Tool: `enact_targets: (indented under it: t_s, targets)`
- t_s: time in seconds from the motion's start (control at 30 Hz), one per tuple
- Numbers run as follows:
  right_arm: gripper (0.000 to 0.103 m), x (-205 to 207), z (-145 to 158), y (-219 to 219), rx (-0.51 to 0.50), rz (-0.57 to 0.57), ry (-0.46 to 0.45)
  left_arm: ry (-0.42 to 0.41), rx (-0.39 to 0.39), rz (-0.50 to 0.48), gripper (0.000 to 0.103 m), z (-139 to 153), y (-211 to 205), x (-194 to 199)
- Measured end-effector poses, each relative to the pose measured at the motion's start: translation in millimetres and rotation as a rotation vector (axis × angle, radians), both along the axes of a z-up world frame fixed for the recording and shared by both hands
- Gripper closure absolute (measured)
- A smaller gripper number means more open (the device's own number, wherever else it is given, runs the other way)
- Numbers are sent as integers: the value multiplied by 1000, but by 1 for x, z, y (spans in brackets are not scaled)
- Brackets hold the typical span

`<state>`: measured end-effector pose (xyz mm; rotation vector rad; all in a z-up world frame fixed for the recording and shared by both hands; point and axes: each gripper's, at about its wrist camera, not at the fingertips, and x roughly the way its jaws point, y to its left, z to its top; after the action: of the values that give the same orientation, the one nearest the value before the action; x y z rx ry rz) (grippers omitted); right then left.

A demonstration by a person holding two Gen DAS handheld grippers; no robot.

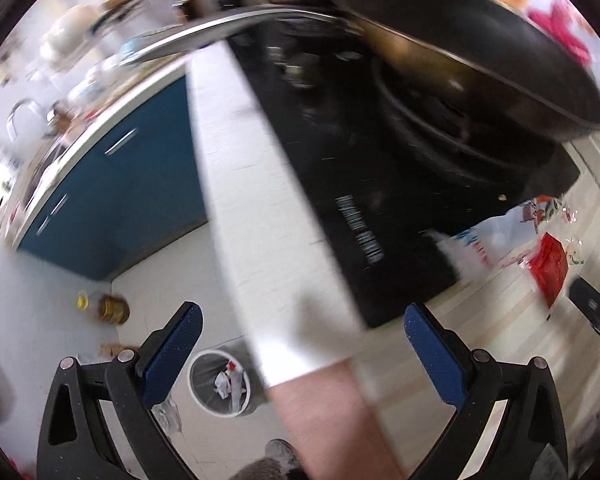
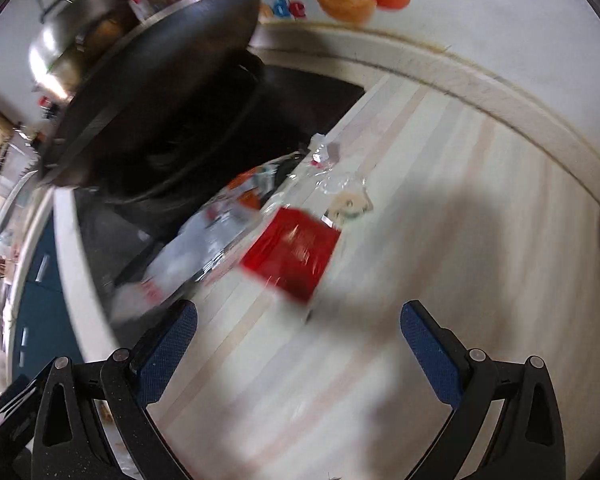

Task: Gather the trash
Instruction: 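Grasp the clear plastic bag with the left tool while the right tool grasps the red wrapper, then carry the plastic bag and red wrapper to the bin and open both tools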

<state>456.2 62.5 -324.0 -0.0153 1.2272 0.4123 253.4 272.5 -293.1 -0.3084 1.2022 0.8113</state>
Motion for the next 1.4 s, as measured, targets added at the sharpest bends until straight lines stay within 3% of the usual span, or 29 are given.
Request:
enact_targets:
  t_s: [0.17,0.23,0.27,0.33,0.37,0.4,0.43,0.67,0.97,1.1,1.13,1.17,1.23,1.4]
  targets:
    - [1,19,-28,25,-34,59,-25,47,-28,-47,0,-21,3,29]
    - [12,21,-38,35,-56,94,-20,36,-68,-35,0,-25,5,33]
    - [21,17,-39,41,-97,122,-65,21,-101,-25,0,-26,7,34]
    - [49,9,-40,48,-147,162,-133,-12,-170,-8,0,-28,9,37]
    - [55,7,-39,48,-141,174,-145,-26,-205,-1,0,-31,9,38]
    - [73,6,-37,45,-130,179,-147,-42,-251,12,1,-34,10,40]
    - [82,7,-34,41,-116,175,-148,-58,-292,22,1,-37,10,44]
    - [85,12,-22,-12,-25,78,-109,-181,-520,41,1,-43,-4,59]
    - [85,12,-26,-59,-20,-5,-91,-227,-607,24,1,-50,-35,98]
    - [85,2,-24,-78,-25,-24,-99,-213,-585,40,38,-59,-32,116]
    - [86,5,-21,-82,-26,-27,-101,-220,-564,26,76,-55,-36,121]
    - [86,3,-19,-86,-25,-30,-104,-205,-549,9,92,-55,-37,127]
    - [86,-2,-12,-91,-26,-31,-114,-192,-522,-6,100,-55,-37,127]
    - [86,-16,5,-96,-25,-21,-142,-205,-404,-41,102,-32,-49,104]
